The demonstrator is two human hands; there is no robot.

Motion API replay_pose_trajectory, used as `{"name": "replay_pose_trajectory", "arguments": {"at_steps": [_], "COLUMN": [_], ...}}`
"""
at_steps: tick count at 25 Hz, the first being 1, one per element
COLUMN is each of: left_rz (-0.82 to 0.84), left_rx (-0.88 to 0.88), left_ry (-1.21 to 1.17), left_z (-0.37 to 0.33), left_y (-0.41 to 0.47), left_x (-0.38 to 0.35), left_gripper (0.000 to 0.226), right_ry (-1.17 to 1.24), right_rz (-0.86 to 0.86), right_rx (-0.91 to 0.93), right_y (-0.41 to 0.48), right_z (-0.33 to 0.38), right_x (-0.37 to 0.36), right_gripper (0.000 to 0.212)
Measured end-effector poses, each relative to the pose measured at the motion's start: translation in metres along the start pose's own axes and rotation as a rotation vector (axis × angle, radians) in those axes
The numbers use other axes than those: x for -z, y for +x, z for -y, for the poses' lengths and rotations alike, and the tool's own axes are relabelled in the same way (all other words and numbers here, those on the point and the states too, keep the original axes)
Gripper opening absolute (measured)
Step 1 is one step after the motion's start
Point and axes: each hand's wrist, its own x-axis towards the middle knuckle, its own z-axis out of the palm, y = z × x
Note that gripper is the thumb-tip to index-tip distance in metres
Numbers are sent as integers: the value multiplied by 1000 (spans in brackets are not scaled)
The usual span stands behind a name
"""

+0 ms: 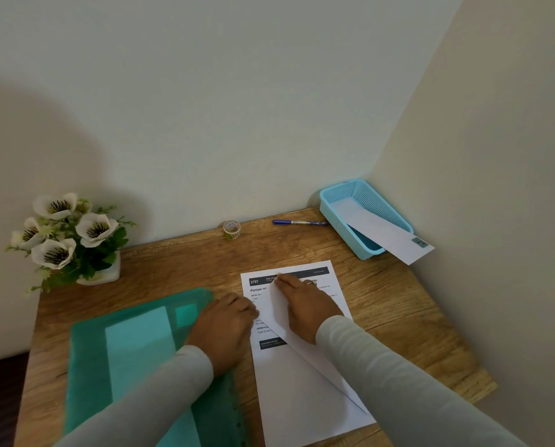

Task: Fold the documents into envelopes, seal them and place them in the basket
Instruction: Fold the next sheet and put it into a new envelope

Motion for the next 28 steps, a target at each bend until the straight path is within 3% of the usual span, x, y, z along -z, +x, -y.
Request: {"name": "replay_pose_trajectory", "arguments": {"at_steps": [7,13,19,26,28], "left_rz": [39,72,65,76,75], "left_rx": [35,43,67,35,22], "left_ry": [-44,-59,-58,-36,-24], "left_z": [-3,-3,-2,-3,-4], "left_y": [-5,-6,-6,-8,-9], "left_x": [1,2,0,3,3], "left_gripper": [43,44,43,43,44], "right_ry": [-104,-73,-105,-90,-106], "right_rz": [50,47,95,78,106], "right_rx": [185,-31,127,-26,-93], "right_y": [-24,-2,-27,1,-6], "right_z": [23,3,26,0,-2], "right_x": [-10,21,3,17,19], "right_gripper": [83,86,81,78,90]}}
